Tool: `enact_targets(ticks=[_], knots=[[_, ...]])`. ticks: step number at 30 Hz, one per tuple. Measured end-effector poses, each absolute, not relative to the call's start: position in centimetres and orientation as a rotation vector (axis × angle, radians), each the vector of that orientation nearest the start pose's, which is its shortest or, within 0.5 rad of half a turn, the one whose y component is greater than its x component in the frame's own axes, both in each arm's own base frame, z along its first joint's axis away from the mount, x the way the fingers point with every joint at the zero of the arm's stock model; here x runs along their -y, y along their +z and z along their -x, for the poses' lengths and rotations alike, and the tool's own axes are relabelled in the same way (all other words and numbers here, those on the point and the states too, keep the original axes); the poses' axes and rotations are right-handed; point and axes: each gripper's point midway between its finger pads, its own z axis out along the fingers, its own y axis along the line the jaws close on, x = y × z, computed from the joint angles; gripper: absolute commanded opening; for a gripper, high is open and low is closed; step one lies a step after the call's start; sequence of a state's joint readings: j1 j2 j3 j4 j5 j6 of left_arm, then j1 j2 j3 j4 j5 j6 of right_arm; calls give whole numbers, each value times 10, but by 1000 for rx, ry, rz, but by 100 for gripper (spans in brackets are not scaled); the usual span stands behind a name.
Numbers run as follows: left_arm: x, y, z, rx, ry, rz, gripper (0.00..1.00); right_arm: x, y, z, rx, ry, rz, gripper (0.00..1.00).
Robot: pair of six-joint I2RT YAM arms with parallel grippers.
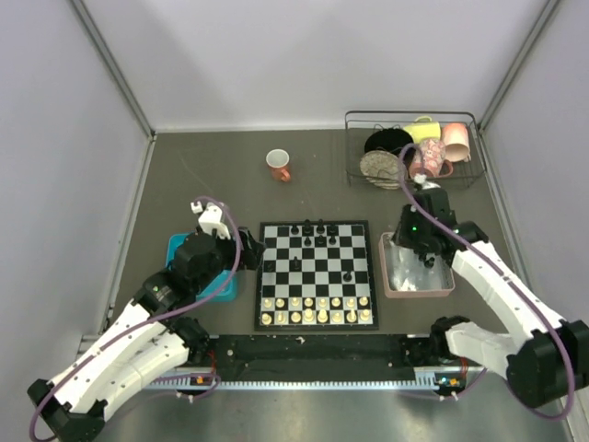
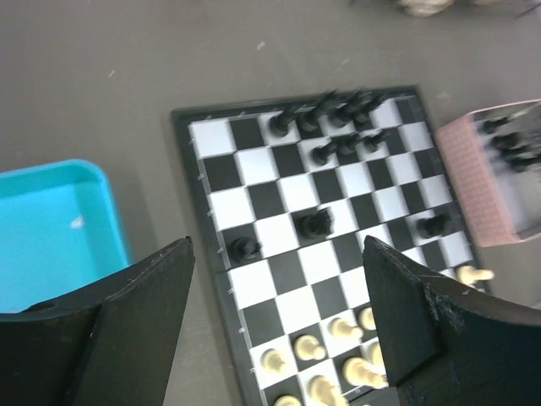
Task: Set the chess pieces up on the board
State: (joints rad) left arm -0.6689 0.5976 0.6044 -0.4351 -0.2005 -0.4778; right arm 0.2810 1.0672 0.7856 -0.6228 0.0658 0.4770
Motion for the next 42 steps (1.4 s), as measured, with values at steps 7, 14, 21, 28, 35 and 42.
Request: enact_targets(ticks=[7,14,21,28,35,42], knots=[[182,272,-207,-1897,-776,-151,82,-209,188,-225,-2259,509,423,2],[213,312,-183,-1850,-1010,-295,74,-275,213,-170,-2046,621,830,4],[236,310,-154,-1868,-1246,-378,71,-297,229,-133,-1906,704,1014,8],[250,306,-130,-1891,-1438,-442,70,-299,271,-110,-1752,856,1060,8],[264,306,-121,-1887,-1592,-484,66,-300,290,-100,-1680,918,1084,8],[273,303,-118,-1892,-1679,-486,60,-302,290,-95,-1670,936,1110,9]])
